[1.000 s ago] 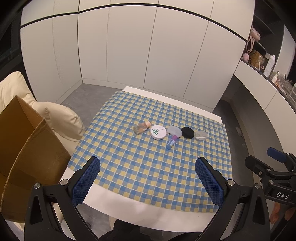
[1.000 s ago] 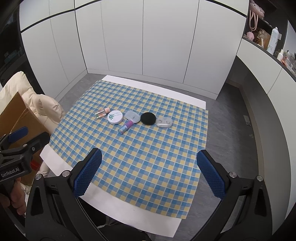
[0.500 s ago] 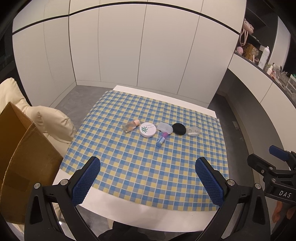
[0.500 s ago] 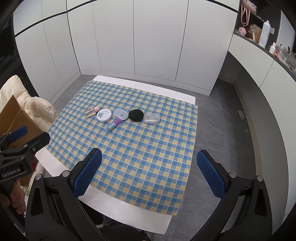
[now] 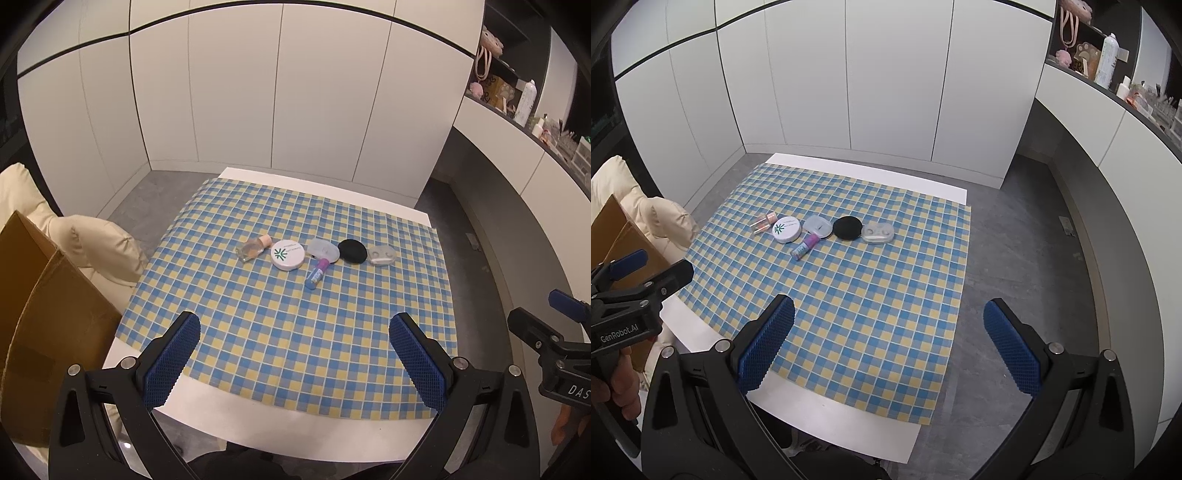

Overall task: Organize objects
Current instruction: 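Move both open tools toward the items on the checked table, then close the left gripper on the purple-capped spray bottle while the right gripper grasps the clear lens case, then lift and carry the spray bottle and lens case toward the cardboard box with both tools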

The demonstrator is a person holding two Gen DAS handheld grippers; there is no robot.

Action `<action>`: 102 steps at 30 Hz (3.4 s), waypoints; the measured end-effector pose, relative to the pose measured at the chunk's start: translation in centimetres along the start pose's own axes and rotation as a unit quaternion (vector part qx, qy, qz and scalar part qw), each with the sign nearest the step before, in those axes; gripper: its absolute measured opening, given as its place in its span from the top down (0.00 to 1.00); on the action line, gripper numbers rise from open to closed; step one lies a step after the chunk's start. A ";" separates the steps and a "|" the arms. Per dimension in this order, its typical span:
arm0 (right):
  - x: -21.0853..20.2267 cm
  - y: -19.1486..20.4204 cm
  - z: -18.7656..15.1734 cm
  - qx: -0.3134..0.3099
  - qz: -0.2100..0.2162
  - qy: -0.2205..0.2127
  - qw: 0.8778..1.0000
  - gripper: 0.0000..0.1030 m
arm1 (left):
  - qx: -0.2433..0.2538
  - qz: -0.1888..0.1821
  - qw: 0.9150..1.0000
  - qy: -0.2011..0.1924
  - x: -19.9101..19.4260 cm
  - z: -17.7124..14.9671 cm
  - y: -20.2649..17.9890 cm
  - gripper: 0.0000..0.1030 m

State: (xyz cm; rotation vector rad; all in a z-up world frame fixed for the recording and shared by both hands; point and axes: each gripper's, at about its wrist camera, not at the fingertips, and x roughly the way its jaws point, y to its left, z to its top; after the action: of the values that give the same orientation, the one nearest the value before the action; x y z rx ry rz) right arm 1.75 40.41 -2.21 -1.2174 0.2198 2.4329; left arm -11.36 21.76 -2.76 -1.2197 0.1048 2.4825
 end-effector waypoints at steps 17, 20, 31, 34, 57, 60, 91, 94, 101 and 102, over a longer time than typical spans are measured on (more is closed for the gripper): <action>4.4 0.6 -0.5 -0.001 -0.005 0.037 0.999 0.00 | 0.027 0.005 0.999 0.020 4.3 0.4 -2.0 0.02; 6.2 0.3 -0.2 0.011 0.001 0.046 0.999 0.00 | 0.010 -0.008 0.999 0.044 6.5 0.7 -2.1 0.02; 12.7 -0.9 1.1 0.015 -0.009 0.053 0.998 0.00 | 0.028 -0.008 0.997 0.074 13.0 1.2 -2.6 0.10; 14.6 -0.8 1.7 0.003 -0.008 0.066 0.998 0.00 | 0.025 -0.008 0.996 0.082 14.7 1.3 -2.5 0.13; 27.6 0.6 1.9 0.001 -0.001 0.110 0.994 0.00 | 0.042 -0.001 0.994 0.104 25.9 1.4 -3.3 0.59; 28.8 0.5 2.1 0.011 -0.004 0.110 0.994 0.00 | 0.041 -0.005 0.994 0.101 26.0 1.7 -3.5 0.70; 23.2 1.6 3.9 0.001 0.045 0.057 0.997 0.41 | 0.024 -0.040 0.995 0.089 20.1 3.4 -4.7 0.83; 21.0 1.8 4.2 0.001 0.045 0.051 0.998 0.41 | 0.027 -0.038 0.996 0.077 17.8 3.9 -4.9 0.83; 15.2 2.2 5.1 0.006 0.049 0.041 0.998 0.41 | 0.024 -0.039 0.997 0.062 11.8 5.3 -4.8 0.83; 14.3 2.3 5.1 0.007 0.050 0.040 0.998 0.41 | 0.026 -0.040 0.997 0.057 10.7 5.5 -4.9 0.83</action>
State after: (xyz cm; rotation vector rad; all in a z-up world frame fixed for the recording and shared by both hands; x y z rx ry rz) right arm -10.60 44.11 -10.55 -1.3287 0.3286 2.4648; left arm -19.66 30.71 -7.24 -1.3182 0.1465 2.3265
